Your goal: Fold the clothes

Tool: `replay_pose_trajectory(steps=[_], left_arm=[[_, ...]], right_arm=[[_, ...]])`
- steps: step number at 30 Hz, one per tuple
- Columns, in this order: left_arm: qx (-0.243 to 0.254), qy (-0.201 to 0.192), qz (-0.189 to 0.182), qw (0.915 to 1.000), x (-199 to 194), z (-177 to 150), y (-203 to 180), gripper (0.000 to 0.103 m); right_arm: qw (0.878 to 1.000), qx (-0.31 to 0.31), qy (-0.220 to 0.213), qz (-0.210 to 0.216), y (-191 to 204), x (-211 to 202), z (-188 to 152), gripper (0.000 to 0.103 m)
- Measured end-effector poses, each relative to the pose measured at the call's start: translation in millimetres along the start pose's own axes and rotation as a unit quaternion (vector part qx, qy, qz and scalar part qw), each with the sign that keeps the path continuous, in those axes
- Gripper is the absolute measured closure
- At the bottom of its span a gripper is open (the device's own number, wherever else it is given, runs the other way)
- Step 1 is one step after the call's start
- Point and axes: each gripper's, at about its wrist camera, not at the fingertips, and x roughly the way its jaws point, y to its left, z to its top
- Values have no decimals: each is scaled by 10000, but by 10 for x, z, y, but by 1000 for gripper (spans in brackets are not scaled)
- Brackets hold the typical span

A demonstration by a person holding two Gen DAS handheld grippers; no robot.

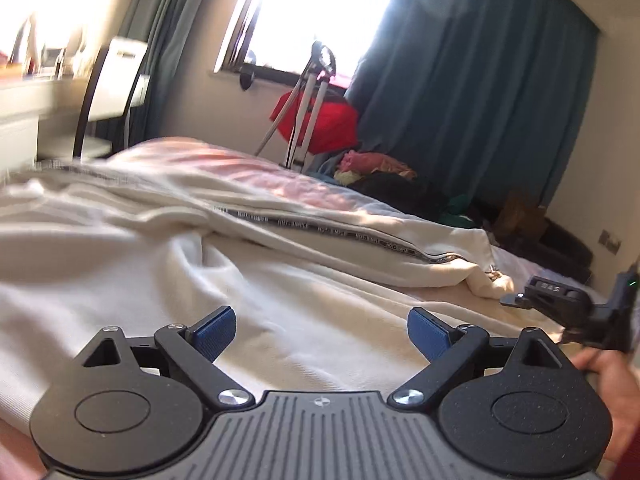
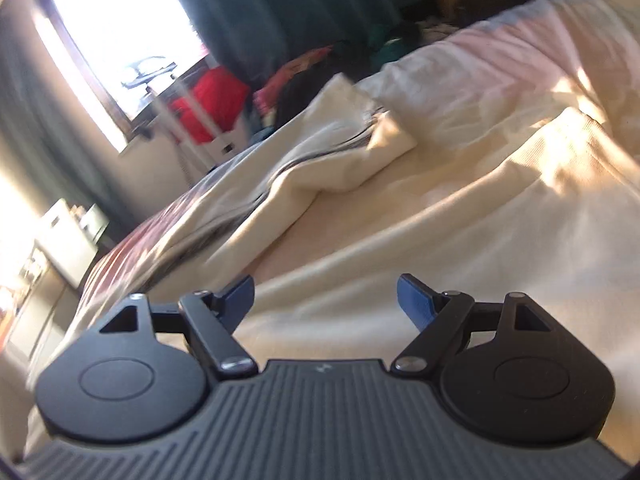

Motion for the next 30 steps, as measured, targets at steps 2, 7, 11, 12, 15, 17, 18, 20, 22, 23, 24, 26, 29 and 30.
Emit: replay_pose_trajectory(steps=[2,7,11,12,15,17,18,20,22,23,24,26,29,30], left_arm=[[-277,75,-25,9996,75,0,77,9],[-1103,77,-210,9936,272,-3,278,9],[-1496,139,-326,9881,436,-4,369,9],[-1560,164,-335,9871,475,-5,384,9],[-1590,227,-370,9863,496,-6,385,9],[-1588,225,-393,9863,463,-2,384,9],[-1583,215,-405,9863,434,1,384,9],[-1573,194,-428,9864,375,8,384,9],[-1522,139,-453,9872,278,13,363,9],[-1471,112,-453,9880,232,16,348,9],[-1400,86,-449,9891,180,20,328,9],[-1282,48,-461,9907,83,25,290,9],[-1122,51,-471,9926,-18,40,239,9],[-1051,67,-455,9934,-26,40,222,9]], right_arm=[[9990,435,19,-126,-135,312,158,23],[9896,1381,-199,-357,-279,979,451,31],[9864,1430,-526,-623,-188,1328,647,31],[9859,1409,-536,-732,-169,1392,702,32],[9854,1208,-521,-1078,-55,1441,915,87],[9861,817,-607,-1310,88,1379,1097,94],[9863,617,-773,-1321,167,1285,1208,94],[9868,481,-968,-1209,272,1105,1444,95],[9869,234,-1078,-1180,378,947,1643,95],[9860,91,-1159,-1194,415,868,1693,95],[9849,-52,-1240,-1208,451,788,1743,95],[9820,-231,-1360,-1288,417,669,1788,95],[9787,-181,-1367,-1519,124,563,1687,95],[9777,-135,-1354,-1600,-1,533,1627,95]])
